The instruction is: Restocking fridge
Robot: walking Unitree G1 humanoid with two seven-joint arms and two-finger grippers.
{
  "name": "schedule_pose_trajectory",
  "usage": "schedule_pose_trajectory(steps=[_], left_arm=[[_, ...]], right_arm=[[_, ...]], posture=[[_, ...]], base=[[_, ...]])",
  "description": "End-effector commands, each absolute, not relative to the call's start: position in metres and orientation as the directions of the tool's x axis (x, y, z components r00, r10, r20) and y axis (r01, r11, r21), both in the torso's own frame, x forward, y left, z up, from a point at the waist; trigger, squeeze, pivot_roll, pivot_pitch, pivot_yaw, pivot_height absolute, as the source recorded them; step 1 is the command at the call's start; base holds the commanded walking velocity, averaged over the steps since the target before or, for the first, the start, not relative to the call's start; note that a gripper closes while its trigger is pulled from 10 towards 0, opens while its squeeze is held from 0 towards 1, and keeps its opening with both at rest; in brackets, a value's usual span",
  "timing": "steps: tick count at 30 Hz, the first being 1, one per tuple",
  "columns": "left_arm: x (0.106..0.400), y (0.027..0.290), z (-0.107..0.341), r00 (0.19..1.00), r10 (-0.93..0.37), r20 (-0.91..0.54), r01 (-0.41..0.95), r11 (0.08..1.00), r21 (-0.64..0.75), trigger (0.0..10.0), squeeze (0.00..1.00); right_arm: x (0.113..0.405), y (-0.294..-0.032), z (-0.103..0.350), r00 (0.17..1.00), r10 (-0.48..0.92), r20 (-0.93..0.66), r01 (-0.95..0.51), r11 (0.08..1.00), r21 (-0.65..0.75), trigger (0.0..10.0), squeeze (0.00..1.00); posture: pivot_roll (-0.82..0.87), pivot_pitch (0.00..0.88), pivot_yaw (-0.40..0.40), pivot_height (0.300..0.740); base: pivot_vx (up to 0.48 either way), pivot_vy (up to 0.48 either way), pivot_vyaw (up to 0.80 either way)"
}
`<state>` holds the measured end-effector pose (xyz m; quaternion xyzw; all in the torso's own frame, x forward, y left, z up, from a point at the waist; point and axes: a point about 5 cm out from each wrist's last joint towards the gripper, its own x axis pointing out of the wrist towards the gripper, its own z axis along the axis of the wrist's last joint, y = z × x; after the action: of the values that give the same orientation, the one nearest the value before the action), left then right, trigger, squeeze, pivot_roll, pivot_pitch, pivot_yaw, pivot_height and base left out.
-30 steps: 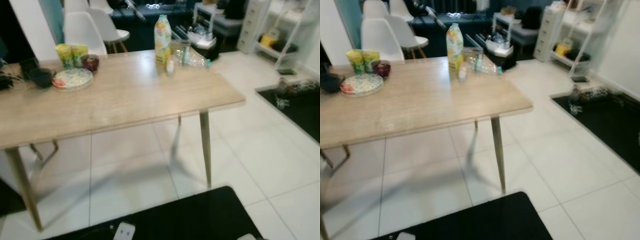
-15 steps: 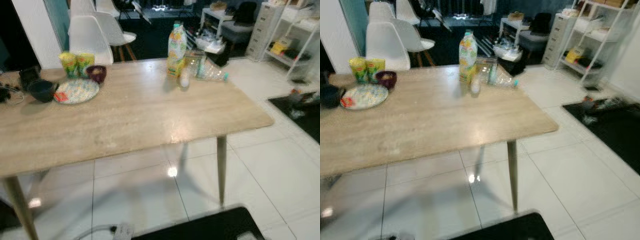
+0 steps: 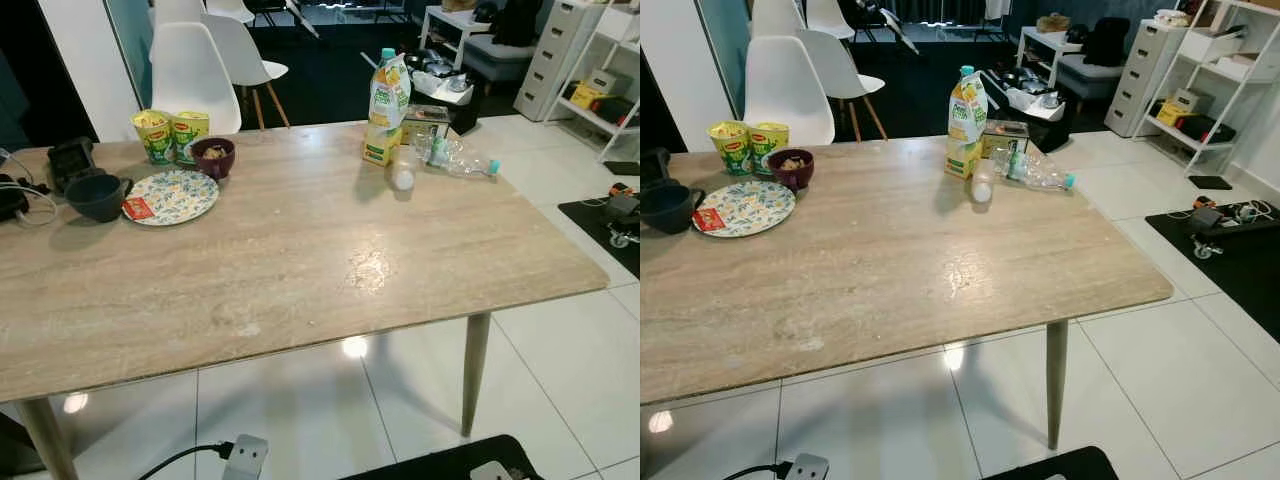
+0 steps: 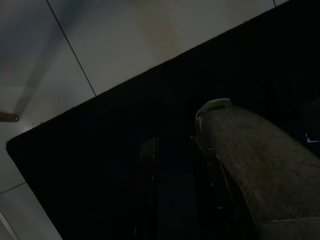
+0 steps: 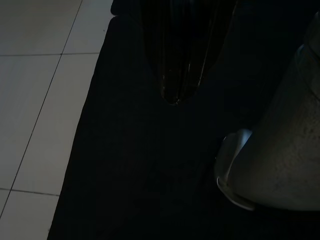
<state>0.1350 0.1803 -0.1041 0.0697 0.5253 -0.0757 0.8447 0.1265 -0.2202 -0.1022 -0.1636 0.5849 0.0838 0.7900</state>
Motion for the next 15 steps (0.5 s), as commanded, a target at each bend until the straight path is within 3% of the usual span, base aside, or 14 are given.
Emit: schedule_pose_trajectory(steps=[1, 5, 12, 15], left_arm=[[0.1180, 0.1786, -0.1101, 0.377, -0.056, -0.925, 0.192, 0.981, 0.019, 10.0, 0.00], [0.1178, 0.1781, -0.1102, 0.369, -0.063, -0.927, 0.203, 0.979, 0.014, 10.0, 0.00], [0.1173, 0.1776, -0.1104, 0.360, -0.070, -0.930, 0.212, 0.977, 0.009, 10.0, 0.00], [0.1173, 0.1777, -0.1104, 0.368, -0.060, -0.928, 0.186, 0.982, 0.010, 10.0, 0.00]], right_arm=[[0.1240, -0.2236, -0.1023, 0.292, -0.065, -0.954, -0.322, 0.933, -0.162, 10.0, 0.00], [0.1242, -0.2236, -0.1022, 0.292, -0.064, -0.954, -0.324, 0.932, -0.162, 10.0, 0.00], [0.1241, -0.2238, -0.1022, 0.291, -0.063, -0.955, -0.325, 0.932, -0.160, 10.0, 0.00], [0.1241, -0.2242, -0.1021, 0.290, -0.063, -0.955, -0.325, 0.932, -0.160, 10.0, 0.00]], posture=[[0.03, 0.000, -0.042, 0.740], [0.03, 0.000, -0.043, 0.740], [0.03, 0.000, -0.042, 0.740], [0.03, 0.000, -0.043, 0.740]], base=[[0.000, 0.000, 0.00], [0.000, 0.000, 0.00], [0.000, -0.463, 0.00], [0.000, -0.105, 0.00]])
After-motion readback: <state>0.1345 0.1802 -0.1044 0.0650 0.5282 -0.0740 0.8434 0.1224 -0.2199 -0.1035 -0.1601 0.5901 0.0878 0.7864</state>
